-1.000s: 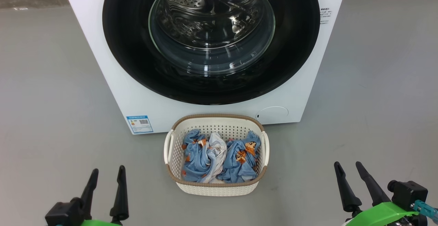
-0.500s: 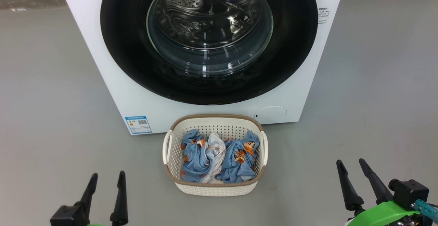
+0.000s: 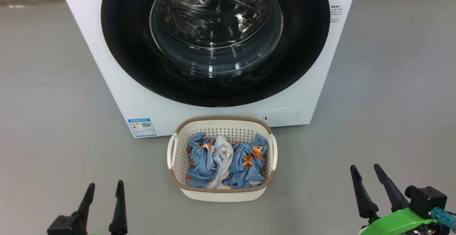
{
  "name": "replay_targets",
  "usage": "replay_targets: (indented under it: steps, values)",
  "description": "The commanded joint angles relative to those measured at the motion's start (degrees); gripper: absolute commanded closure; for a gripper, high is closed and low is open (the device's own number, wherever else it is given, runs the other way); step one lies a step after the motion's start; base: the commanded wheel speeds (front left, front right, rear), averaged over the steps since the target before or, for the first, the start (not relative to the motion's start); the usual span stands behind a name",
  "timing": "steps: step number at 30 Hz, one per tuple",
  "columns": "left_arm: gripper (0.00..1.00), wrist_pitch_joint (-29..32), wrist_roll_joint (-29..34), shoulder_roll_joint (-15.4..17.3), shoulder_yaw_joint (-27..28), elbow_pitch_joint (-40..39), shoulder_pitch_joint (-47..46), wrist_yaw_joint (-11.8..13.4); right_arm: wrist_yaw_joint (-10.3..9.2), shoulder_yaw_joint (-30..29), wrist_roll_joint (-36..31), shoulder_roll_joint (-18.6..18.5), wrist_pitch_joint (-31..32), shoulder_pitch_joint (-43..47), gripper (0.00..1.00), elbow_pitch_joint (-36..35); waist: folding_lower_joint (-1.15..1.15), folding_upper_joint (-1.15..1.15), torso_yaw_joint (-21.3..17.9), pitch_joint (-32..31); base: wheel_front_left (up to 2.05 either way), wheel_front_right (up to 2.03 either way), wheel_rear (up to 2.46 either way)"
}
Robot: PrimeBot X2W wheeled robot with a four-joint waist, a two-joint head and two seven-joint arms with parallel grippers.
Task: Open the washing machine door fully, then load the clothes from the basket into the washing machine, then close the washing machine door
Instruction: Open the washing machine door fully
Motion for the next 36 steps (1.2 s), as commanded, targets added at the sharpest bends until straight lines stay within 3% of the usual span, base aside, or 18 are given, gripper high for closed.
replay_targets:
  steps: [1,17,36]
  values:
    - [0.00,-0.8,0.5,0.8,1.9,-1.2,-2.1,-0.2,0.09,1.0,-0.1,-0.6,-0.7,-1.7,0.00,-1.6,0.00,0.00,0.0,0.1,0.66,0.66,-1.32]
    - [0.00,-0.8,0.0,0.7,2.3,-0.6,-2.9,-0.2,0.09,1.2,-0.1,-0.4,-0.7,-2.3,0.00,-1.6,0.00,0.00,-0.4,1.0,0.72,0.68,-1.40]
    - [0.00,-0.8,-2.5,0.6,2.2,-1.1,-3.4,-0.2,0.09,0.9,-0.1,0.0,-0.7,-2.3,0.00,-1.6,0.00,0.00,-0.8,1.0,1.28,0.93,-2.21]
